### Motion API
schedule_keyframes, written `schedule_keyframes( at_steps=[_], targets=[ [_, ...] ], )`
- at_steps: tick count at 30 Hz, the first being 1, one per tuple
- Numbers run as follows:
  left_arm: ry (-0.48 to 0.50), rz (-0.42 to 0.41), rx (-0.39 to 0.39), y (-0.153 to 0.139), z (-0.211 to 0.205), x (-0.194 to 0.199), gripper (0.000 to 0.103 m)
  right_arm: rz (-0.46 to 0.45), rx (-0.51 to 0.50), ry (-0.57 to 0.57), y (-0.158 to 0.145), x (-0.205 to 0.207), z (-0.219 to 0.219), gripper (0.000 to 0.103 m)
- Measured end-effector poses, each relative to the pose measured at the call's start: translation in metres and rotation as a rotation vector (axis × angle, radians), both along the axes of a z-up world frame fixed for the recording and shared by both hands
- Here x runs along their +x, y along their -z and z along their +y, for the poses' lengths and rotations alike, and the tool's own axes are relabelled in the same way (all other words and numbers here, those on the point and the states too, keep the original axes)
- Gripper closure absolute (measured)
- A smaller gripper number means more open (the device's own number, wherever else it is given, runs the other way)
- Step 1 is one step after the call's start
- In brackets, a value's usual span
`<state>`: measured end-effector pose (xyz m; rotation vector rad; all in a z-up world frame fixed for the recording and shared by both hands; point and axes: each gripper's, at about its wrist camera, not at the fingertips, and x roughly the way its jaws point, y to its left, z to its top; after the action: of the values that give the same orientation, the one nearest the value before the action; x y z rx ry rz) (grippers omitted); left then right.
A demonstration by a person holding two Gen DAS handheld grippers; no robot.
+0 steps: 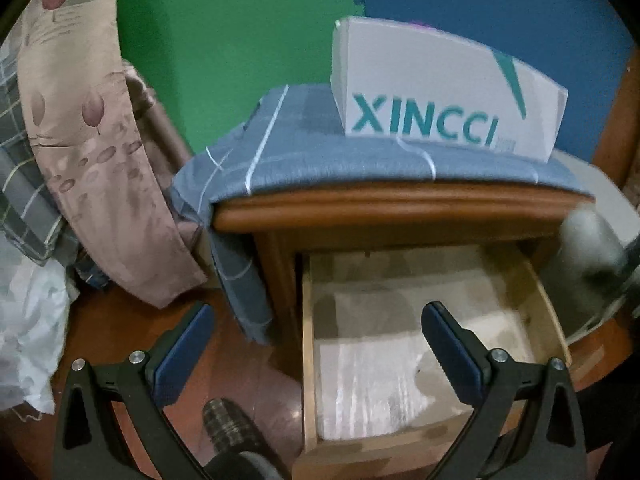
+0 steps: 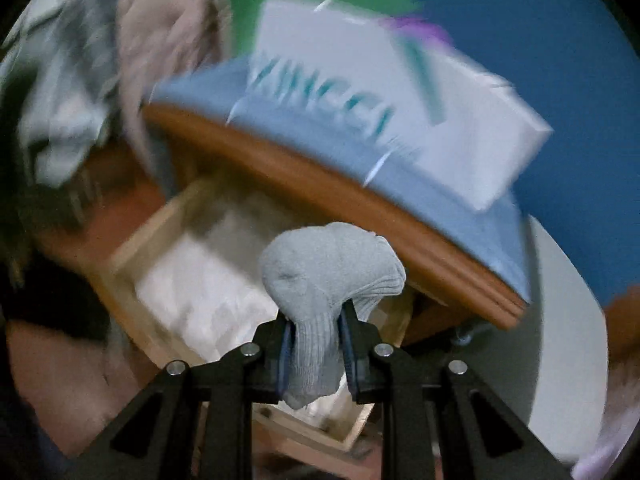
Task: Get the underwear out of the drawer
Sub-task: 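Lift the grey sock with the right tool over the XINCCI box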
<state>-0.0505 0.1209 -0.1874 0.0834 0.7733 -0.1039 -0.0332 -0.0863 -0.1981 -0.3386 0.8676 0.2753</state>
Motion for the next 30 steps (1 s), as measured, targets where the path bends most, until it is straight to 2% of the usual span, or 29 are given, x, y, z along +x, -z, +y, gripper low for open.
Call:
schedule_keyframes(
  at_steps=[2, 6, 10, 16, 25, 30],
  targets=[
    [0.020, 0.022, 0.028, 0.006, -0.006, 0.001, 0.001, -0.042, 0.039, 0.054, -0.023, -0.003, -0.001, 0.082],
    [0.084, 0.021, 0.072, 0.009, -0.019, -0.004, 0.001, -0.152, 0.031, 0.121, -0.086, -0.007, -0.005, 0.082],
    [0.135, 0.024, 0.091, 0.012, -0.025, -0.012, 0.001, -0.202, 0.097, 0.194, -0.147, 0.005, -0.027, 0.082],
    [0.152, 0.056, 0.117, 0.021, -0.028, -0.013, 0.001, -0.270, 0.117, 0.251, -0.211, 0.030, -0.035, 0.082],
    [0.189, 0.065, 0.117, 0.022, -0.038, -0.012, 0.001, -0.322, 0.097, 0.346, -0.250, 0.068, -0.039, 0.082],
    [0.189, 0.070, 0.102, 0.021, -0.036, -0.013, 0.001, -0.316, 0.091, 0.374, -0.252, 0.089, -0.035, 0.082]
  ],
)
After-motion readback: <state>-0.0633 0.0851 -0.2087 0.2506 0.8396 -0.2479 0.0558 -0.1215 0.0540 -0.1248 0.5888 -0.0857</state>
